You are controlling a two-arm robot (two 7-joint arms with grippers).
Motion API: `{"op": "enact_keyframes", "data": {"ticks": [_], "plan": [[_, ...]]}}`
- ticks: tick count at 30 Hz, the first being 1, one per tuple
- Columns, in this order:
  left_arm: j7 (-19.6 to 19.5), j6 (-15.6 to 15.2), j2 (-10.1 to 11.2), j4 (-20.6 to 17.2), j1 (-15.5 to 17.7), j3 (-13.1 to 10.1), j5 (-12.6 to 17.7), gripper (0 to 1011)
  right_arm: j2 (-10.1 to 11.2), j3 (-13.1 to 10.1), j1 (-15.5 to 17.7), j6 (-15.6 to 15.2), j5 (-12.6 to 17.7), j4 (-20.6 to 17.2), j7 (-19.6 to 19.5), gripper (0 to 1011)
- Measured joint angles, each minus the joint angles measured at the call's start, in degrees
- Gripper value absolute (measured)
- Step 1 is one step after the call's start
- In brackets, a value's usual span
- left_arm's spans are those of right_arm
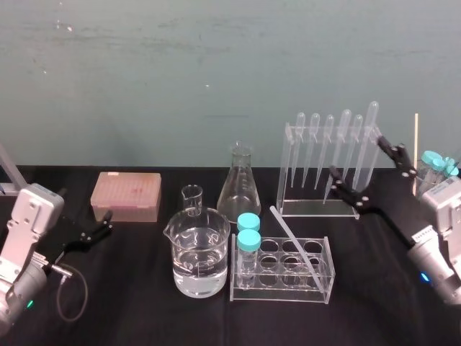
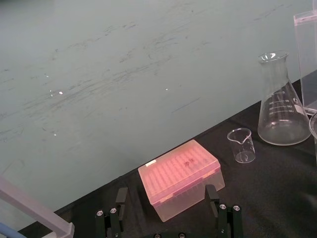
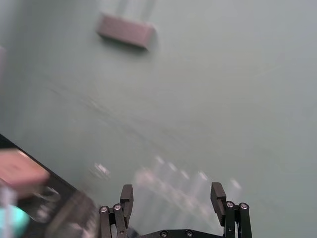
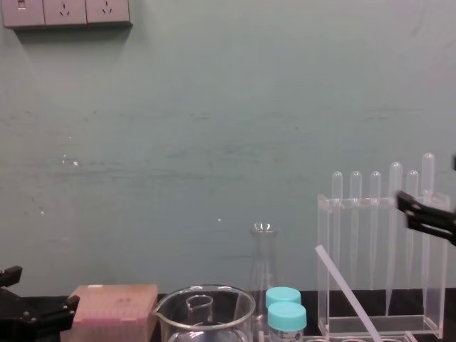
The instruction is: Pick up the stirring rod with one hand, then place it down.
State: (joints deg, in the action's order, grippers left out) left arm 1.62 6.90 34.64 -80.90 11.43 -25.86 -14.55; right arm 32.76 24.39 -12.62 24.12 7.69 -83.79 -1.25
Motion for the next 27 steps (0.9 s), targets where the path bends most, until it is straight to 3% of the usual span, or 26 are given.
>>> {"op": "enact_keyframes", "data": {"ticks": [6,10,11,13,15,16,18,23,27], "plan": [[0.0,0.0,0.0,0.0,0.0,0.0,0.0,1000,-0.15,2.43,-0.98,5.39,0.94,-1.41,7.38,1002],[0.0,0.0,0.0,0.0,0.0,0.0,0.0,1000,0.29,3.63,-1.4,6.05,3.13,-1.72,11.76,1002],[0.0,0.0,0.0,0.0,0.0,0.0,0.0,1000,0.57,4.31,-1.77,5.65,5.04,-1.8,14.45,1002],[0.0,0.0,0.0,0.0,0.0,0.0,0.0,1000,0.89,5.08,-2.43,3.55,8.43,-1.81,18.4,1003],[0.0,0.0,0.0,0.0,0.0,0.0,0.0,1000,0.98,5.29,-2.67,2.53,9.48,-1.8,19.75,1003],[0.0,0.0,0.0,0.0,0.0,0.0,0.0,1000,1.18,5.85,-3.46,-0.77,12.46,-1.6,23.19,1003],[0.0,0.0,0.0,0.0,0.0,0.0,0.0,1000,1.22,6.11,-3.93,-3.18,14.29,-1.37,25.17,1002],[0.0,0.0,0.0,0.0,0.0,0.0,0.0,1000,0.99,6.66,-5.39,-10.53,17.92,-0.32,29.48,1002],[0.0,0.0,0.0,0.0,0.0,0.0,0.0,1000,0.72,6.73,-6.0,-14.19,18.43,0.34,30.24,1003]]}}
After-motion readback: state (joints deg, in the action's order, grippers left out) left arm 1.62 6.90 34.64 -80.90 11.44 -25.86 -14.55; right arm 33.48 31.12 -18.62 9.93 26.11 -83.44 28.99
